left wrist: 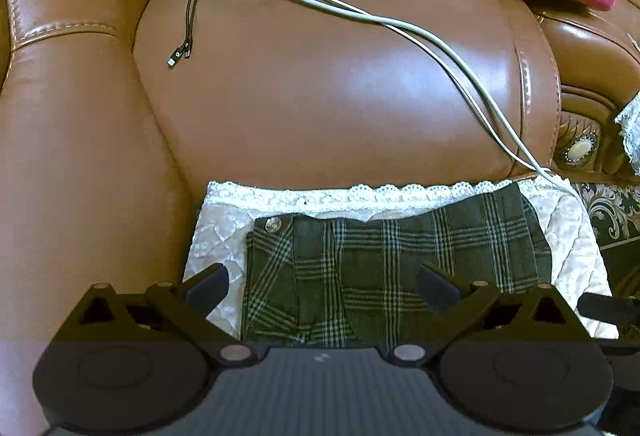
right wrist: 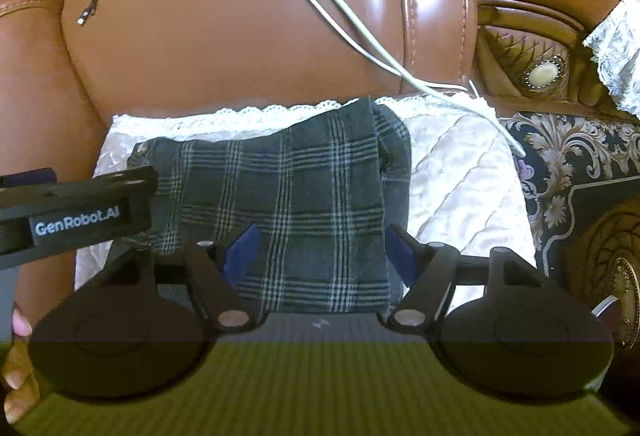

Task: Fold clothes
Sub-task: 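Pull both open tools back from the shorts, away from the cushion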

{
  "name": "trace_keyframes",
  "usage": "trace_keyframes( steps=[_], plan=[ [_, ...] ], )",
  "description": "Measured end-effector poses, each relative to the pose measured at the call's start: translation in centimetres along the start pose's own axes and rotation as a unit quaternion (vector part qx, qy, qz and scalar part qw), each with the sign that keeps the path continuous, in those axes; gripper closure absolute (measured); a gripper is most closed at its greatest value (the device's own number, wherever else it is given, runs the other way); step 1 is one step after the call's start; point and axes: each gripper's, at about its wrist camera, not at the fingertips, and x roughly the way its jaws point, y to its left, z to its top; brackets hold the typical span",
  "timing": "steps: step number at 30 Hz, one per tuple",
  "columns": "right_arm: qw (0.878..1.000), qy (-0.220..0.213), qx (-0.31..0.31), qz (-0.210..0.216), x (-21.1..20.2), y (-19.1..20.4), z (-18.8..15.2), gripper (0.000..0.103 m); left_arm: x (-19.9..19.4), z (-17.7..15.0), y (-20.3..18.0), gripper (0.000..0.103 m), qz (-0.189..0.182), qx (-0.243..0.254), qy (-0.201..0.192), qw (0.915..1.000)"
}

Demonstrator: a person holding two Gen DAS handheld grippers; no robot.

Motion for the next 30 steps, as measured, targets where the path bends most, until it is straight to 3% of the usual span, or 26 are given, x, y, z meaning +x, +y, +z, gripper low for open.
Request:
trace_keyframes(
  steps=[12, 30],
  plan=[
    [1.0, 0.007, 0.002, 0.009, -0.3, 0.0, -3.4, 0.025, -1.0, -1.8, -0.6, 0.001, -0.007, 0.006, -0.005, 0.9999],
    [1.0, -0.019, -0.004, 0.012, -2.0, 0.0, -5.5, 0.025, -1.7, -4.8, -0.2, 0.001, -0.005, -0.009, -0.001, 0.9999]
  ],
)
